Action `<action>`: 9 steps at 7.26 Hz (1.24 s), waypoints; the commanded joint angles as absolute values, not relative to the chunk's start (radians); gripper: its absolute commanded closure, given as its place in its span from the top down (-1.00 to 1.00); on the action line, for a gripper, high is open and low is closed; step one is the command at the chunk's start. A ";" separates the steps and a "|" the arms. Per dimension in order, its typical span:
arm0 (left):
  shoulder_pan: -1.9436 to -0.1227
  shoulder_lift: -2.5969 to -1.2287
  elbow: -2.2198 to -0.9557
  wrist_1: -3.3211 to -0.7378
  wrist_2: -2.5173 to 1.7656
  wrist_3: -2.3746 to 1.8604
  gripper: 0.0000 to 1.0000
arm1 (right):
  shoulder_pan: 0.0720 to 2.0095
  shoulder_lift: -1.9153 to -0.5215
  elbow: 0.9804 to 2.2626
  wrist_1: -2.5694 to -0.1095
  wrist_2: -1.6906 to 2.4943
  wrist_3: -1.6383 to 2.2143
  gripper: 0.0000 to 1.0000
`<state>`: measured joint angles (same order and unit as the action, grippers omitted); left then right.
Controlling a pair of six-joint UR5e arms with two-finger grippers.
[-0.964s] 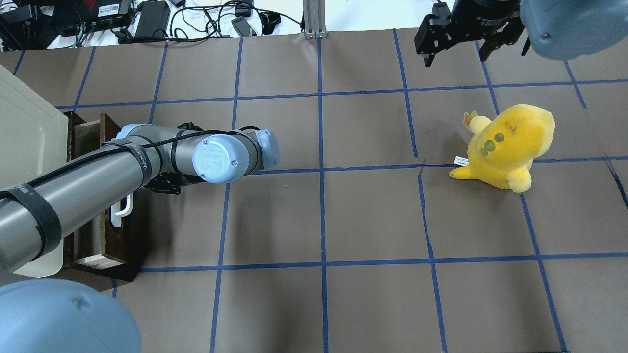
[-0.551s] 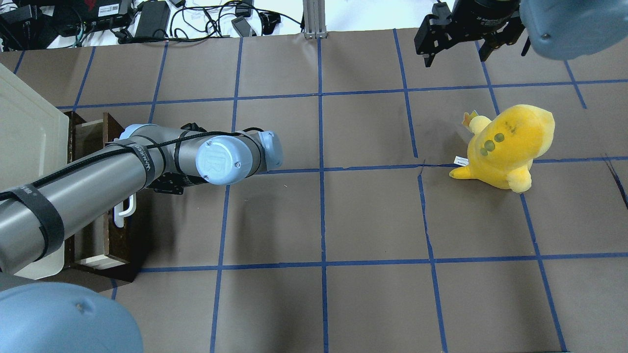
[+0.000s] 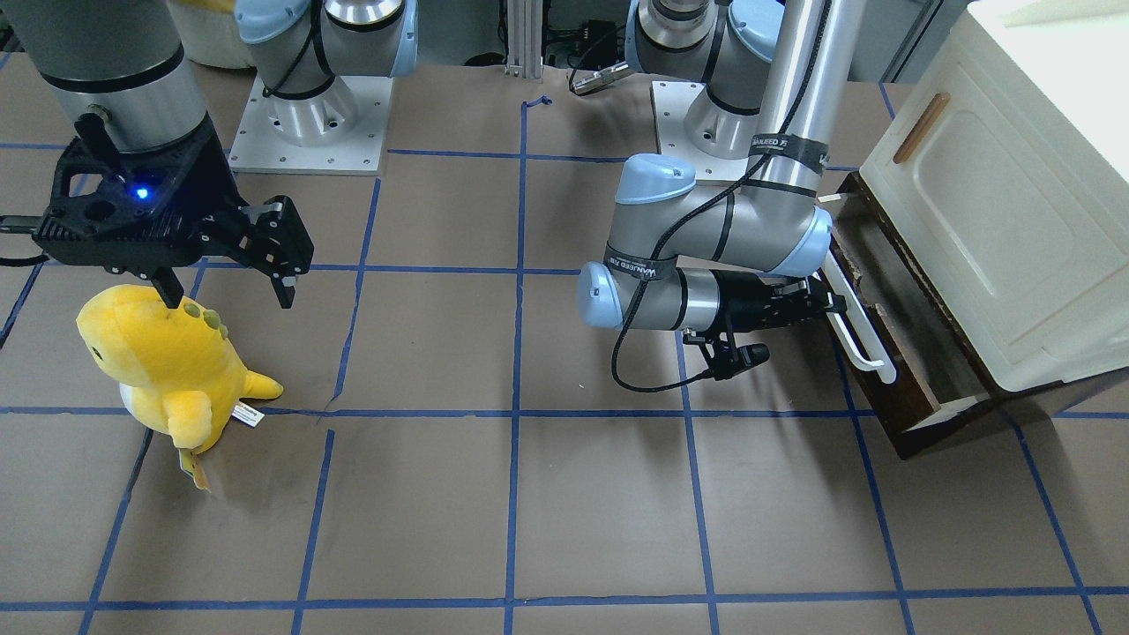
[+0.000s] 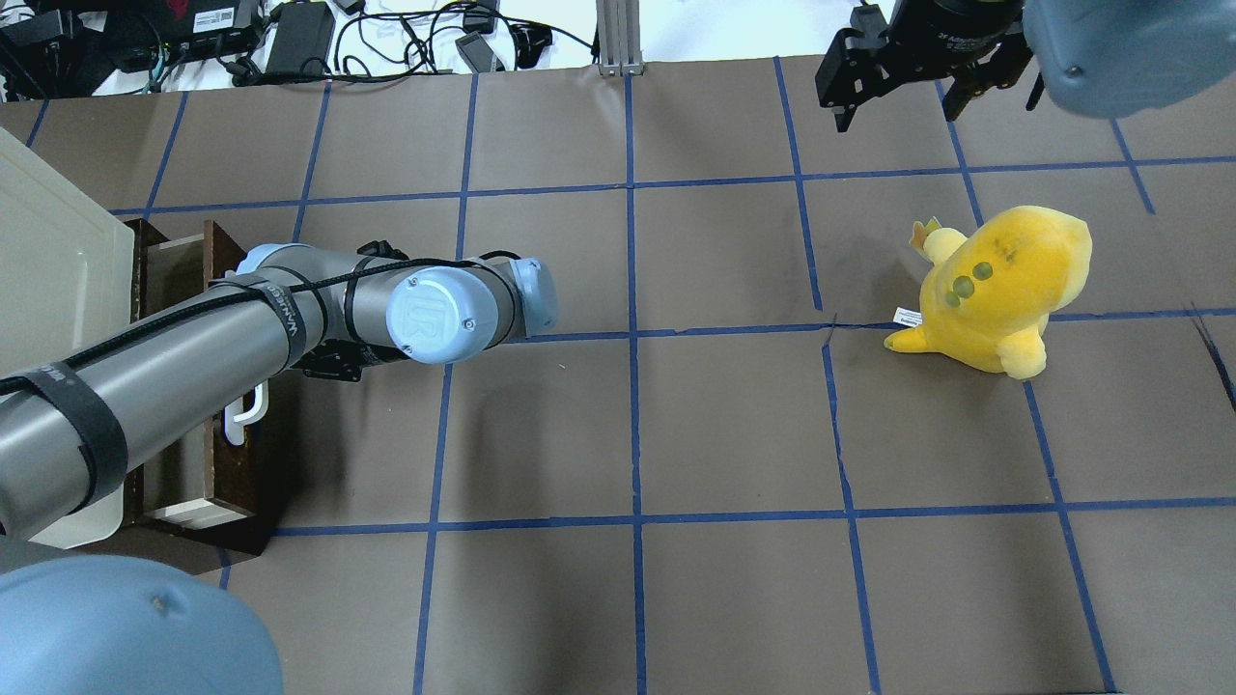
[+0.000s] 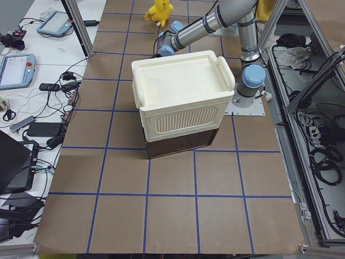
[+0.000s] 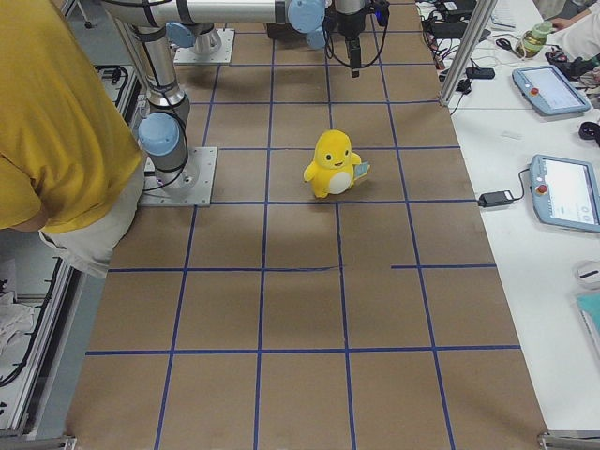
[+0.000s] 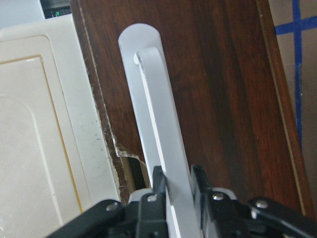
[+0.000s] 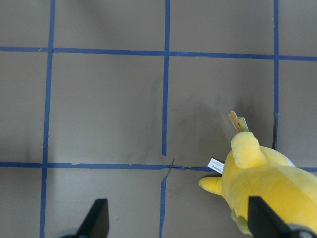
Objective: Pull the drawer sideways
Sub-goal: 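Pull the handle with the left gripper, sliding the drawer out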
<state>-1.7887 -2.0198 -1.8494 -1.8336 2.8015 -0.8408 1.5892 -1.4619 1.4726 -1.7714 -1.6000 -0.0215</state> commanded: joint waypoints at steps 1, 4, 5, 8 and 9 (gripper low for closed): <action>-1.789 -2.017 -1.850 -1.833 2.803 -0.841 -0.52 | 1.589 -1.462 1.473 -1.772 -1.600 -0.021 1.00; -1.789 -2.020 -1.850 -1.839 2.795 -0.845 -0.53 | 1.589 -1.462 1.473 -1.772 -1.600 -0.021 1.00; -1.789 -2.020 -1.850 -1.838 2.795 -0.845 -0.54 | 1.589 -1.462 1.473 -1.772 -1.600 -0.021 1.00; -1.793 -2.020 -1.850 -1.839 2.799 -0.842 -0.57 | 1.589 -1.462 1.473 -1.772 -1.600 -0.021 1.00; -1.805 -2.022 -1.850 -1.842 2.801 -0.841 -0.57 | 1.589 -1.462 1.473 -1.772 -1.600 -0.021 1.00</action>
<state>-1.7953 -2.0208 -1.8501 -1.8398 2.7991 -0.8421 1.5892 -1.4619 1.4726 -1.7717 -1.6000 -0.0215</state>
